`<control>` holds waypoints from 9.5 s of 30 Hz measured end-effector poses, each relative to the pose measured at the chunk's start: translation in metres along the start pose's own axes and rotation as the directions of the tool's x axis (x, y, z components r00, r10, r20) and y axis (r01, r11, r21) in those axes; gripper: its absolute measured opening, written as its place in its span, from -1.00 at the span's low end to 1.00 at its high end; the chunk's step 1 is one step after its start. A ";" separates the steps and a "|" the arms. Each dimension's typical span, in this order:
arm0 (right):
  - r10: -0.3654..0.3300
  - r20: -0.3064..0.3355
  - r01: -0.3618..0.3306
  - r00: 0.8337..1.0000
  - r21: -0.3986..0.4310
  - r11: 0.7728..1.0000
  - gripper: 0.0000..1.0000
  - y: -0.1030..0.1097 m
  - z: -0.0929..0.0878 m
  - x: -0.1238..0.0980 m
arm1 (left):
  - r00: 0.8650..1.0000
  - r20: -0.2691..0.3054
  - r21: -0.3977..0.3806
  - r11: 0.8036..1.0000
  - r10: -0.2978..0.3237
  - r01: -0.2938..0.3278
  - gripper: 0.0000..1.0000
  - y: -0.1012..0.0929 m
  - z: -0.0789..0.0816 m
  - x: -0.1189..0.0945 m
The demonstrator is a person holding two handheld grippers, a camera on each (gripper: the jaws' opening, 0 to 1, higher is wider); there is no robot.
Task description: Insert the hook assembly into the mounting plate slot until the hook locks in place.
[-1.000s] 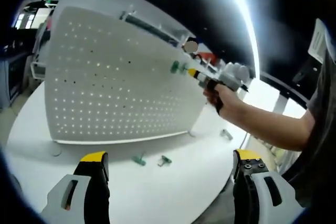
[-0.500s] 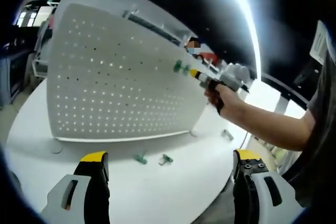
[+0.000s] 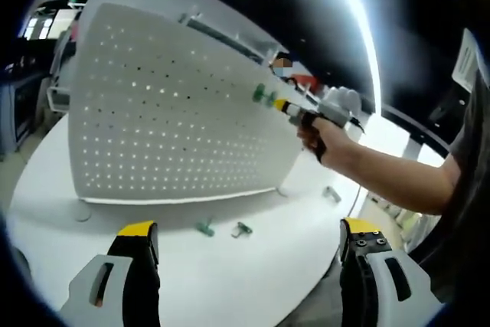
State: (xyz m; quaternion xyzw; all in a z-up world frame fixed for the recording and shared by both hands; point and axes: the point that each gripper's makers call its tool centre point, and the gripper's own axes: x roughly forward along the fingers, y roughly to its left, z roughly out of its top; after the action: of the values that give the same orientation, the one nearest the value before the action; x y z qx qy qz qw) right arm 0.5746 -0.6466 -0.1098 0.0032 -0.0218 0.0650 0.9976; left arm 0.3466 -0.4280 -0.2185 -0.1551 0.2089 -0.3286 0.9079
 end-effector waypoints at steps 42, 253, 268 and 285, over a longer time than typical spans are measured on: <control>0.111 -0.178 -0.124 0.978 -0.063 0.990 -0.64 0.009 -0.060 -0.110 | 1.000 -0.024 0.038 0.999 -0.012 0.013 1.00 -0.018 -0.008 -0.008; 0.957 0.149 -0.740 0.249 0.667 0.088 -0.88 0.216 -0.039 -0.266 | 0.843 0.020 -0.099 0.838 -0.538 0.537 -0.98 -0.104 0.032 -0.012; 0.946 -0.099 -0.772 0.308 0.555 0.309 -0.88 0.197 -0.068 -0.261 | 0.948 -0.144 0.058 0.954 -0.285 0.295 -0.98 -0.067 0.016 -0.004; 0.825 -0.295 -0.698 0.482 0.440 0.565 -0.89 0.189 -0.079 -0.246 | 0.985 -0.171 0.043 0.999 0.001 0.007 -0.98 -0.013 0.004 0.006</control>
State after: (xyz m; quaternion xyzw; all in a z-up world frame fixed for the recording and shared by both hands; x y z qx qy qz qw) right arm 0.3098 -0.4904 -0.1991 0.1079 0.2300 0.5053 0.8247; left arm 0.3458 -0.4411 -0.2117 -0.1071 0.2785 -0.3464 0.8894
